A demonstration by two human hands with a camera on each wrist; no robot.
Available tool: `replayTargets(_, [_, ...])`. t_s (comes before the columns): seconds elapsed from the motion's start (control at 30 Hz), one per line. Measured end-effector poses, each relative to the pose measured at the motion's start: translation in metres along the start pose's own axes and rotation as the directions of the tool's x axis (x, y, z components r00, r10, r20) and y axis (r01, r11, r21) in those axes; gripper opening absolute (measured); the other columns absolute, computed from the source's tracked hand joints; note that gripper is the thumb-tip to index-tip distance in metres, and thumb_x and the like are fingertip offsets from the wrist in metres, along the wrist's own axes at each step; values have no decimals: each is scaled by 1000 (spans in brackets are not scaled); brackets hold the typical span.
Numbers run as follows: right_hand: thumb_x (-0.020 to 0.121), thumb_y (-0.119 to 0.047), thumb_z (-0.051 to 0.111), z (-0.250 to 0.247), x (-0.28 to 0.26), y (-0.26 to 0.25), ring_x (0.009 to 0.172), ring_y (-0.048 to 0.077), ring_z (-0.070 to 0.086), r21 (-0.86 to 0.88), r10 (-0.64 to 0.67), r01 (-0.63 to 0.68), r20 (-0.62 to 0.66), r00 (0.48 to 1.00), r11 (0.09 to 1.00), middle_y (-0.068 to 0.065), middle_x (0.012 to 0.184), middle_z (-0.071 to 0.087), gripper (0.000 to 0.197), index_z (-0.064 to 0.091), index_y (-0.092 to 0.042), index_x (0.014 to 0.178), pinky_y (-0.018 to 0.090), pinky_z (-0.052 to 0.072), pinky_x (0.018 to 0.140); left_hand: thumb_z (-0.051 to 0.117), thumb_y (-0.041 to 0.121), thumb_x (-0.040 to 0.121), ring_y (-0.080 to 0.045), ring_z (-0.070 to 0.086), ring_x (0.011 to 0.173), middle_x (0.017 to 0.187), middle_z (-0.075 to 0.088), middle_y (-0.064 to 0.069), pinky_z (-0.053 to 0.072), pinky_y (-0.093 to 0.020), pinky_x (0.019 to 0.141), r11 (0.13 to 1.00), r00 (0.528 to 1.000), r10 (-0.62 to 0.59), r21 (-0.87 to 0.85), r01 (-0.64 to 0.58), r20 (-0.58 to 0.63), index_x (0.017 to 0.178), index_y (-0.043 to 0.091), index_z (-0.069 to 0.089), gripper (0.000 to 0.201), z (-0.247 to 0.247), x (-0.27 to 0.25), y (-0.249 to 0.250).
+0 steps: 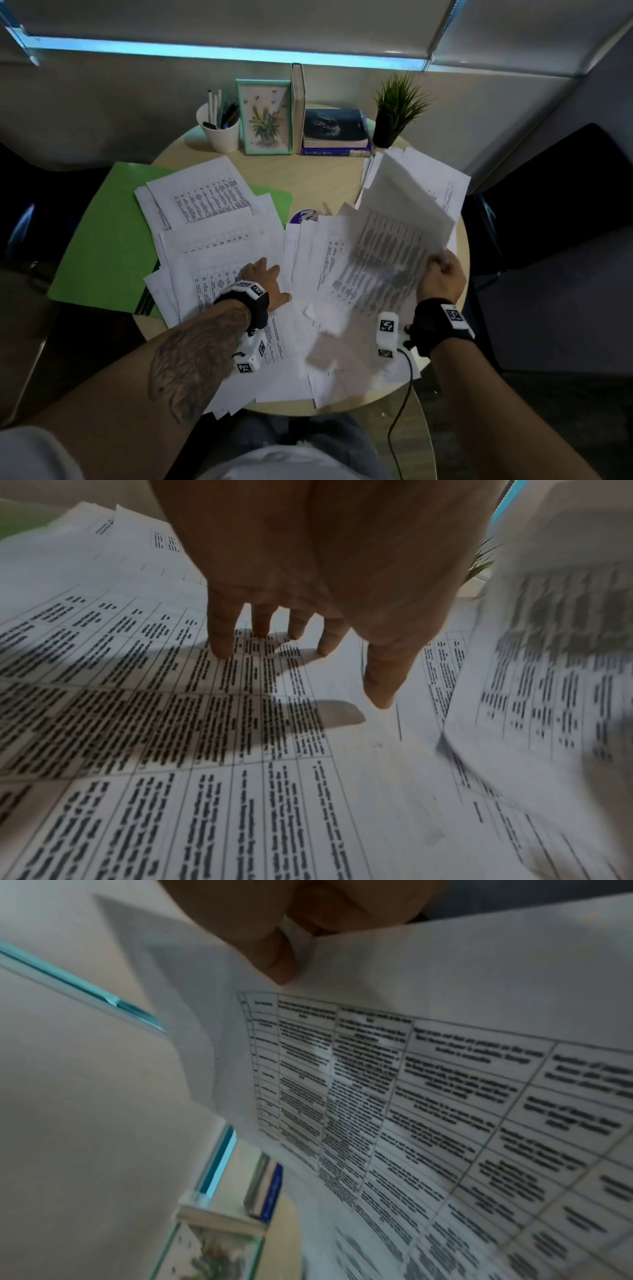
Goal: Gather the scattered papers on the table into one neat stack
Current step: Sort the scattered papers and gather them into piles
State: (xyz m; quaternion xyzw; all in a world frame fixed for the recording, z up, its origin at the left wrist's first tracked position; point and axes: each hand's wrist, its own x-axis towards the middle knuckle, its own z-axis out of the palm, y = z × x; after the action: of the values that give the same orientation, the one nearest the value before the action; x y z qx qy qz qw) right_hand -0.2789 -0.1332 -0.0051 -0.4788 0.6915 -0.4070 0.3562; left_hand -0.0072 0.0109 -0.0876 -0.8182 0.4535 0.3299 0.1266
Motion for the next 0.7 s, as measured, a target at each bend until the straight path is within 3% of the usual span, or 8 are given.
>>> replayTargets(0.13, [95, -17, 43, -9, 34, -22, 88, 16, 52, 79, -38, 48, -122, 992, 996, 6, 96, 61, 29, 64, -11, 114, 27, 39, 76, 45, 71, 84, -37, 3, 148, 162, -3, -7, 13, -50, 119, 1000, 1000, -3, 1, 3, 1, 153, 25, 13, 89, -2, -1, 1])
replayTargets(0.27, [82, -26, 40, -19, 69, -51, 77, 15, 50, 180, -54, 100, -248, 967, 978, 5, 86, 59, 34, 65, -15, 103, 28, 42, 70, 41, 71, 85, -37, 6, 147, 162, -1, -7, 14, -50, 119, 1000, 1000, -11, 17, 11, -5, 153, 25, 15, 87, -7, -2, 3])
replayTargets(0.5, [81, -7, 43, -22, 113, -114, 82, 10, 54, 344, -107, 231, -343, 933, 910, 2, 92, 62, 38, 65, -6, 112, 15, 46, 70, 39, 72, 85, -35, 12, 147, 162, 5, -6, 17, -51, 119, 999, 1000, -30, -20, 30, -3, 152, 27, 19, 83, -14, 2, 6])
replayTargets(0.6, [75, -12, 45, -13, 125, -126, 77, 11, 55, 309, -149, 244, -300, 942, 919, 2, 86, 63, 33, 66, -15, 99, 27, 51, 72, 38, 73, 85, -33, 26, 142, 158, 20, -7, 28, -50, 114, 991, 986, -48, -128, 27, -159, 149, 24, 28, 81, -39, 4, 13])
replayTargets(0.7, [74, -12, 48, 0, 127, -137, 74, 11, 53, 266, -219, 271, -210, 953, 925, 3, 83, 61, 22, 63, -20, 88, 26, 48, 68, 50, 62, 88, -31, 27, 142, 156, 24, -10, 28, -46, 115, 914, 930, -35, -388, -119, -367, 147, 16, 32, 78, -78, 10, 29])
